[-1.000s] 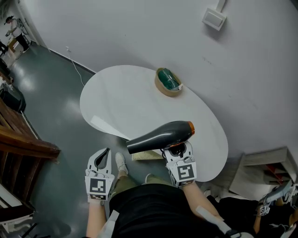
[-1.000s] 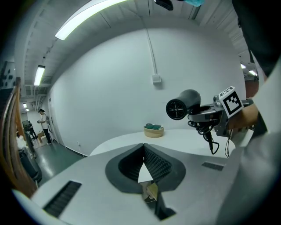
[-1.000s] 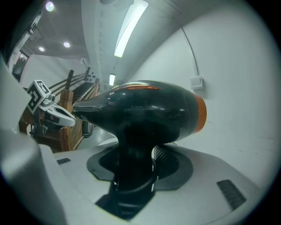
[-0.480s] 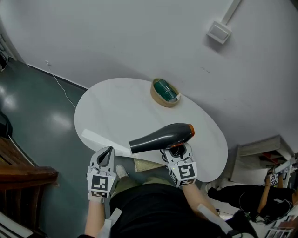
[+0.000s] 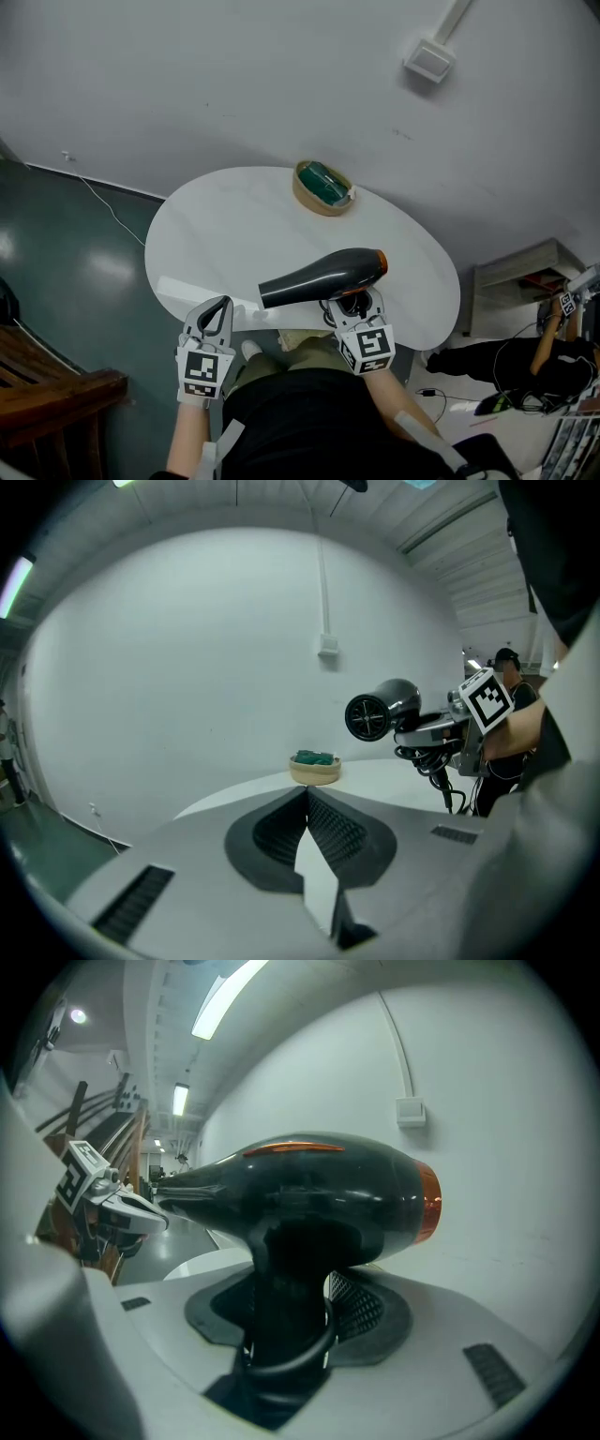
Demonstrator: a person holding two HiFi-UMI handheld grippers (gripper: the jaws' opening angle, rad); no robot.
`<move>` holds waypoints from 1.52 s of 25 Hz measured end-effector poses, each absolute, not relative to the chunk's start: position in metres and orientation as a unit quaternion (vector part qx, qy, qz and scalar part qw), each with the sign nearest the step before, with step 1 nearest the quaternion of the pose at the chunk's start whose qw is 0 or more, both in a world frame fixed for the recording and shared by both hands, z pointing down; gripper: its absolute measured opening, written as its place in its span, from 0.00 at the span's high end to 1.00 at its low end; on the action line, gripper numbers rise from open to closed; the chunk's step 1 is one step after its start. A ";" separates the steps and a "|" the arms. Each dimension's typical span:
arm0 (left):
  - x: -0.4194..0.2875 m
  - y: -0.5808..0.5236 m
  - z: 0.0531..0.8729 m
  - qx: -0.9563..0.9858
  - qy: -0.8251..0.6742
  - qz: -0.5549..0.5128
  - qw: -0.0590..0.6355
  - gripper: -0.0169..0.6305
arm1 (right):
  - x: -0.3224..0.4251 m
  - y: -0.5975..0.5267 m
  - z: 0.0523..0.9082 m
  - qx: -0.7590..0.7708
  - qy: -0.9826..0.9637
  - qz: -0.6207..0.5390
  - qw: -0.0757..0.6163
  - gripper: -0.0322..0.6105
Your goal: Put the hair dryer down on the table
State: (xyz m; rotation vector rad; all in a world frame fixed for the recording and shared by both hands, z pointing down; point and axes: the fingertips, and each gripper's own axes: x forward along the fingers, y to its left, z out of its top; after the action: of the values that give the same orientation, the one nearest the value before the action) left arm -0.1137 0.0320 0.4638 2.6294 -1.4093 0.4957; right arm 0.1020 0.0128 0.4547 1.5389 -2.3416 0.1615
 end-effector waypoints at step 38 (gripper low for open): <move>-0.050 -0.016 0.502 0.788 -0.546 0.246 0.143 0.96 | 0.136 -0.092 0.562 0.407 -0.870 0.150 0.232 0.61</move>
State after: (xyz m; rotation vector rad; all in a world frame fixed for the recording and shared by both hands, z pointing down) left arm -0.0503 -0.0161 0.5022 2.2711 -1.5759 0.7096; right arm 0.1363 -0.0918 0.5623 1.1193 -2.3926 0.4134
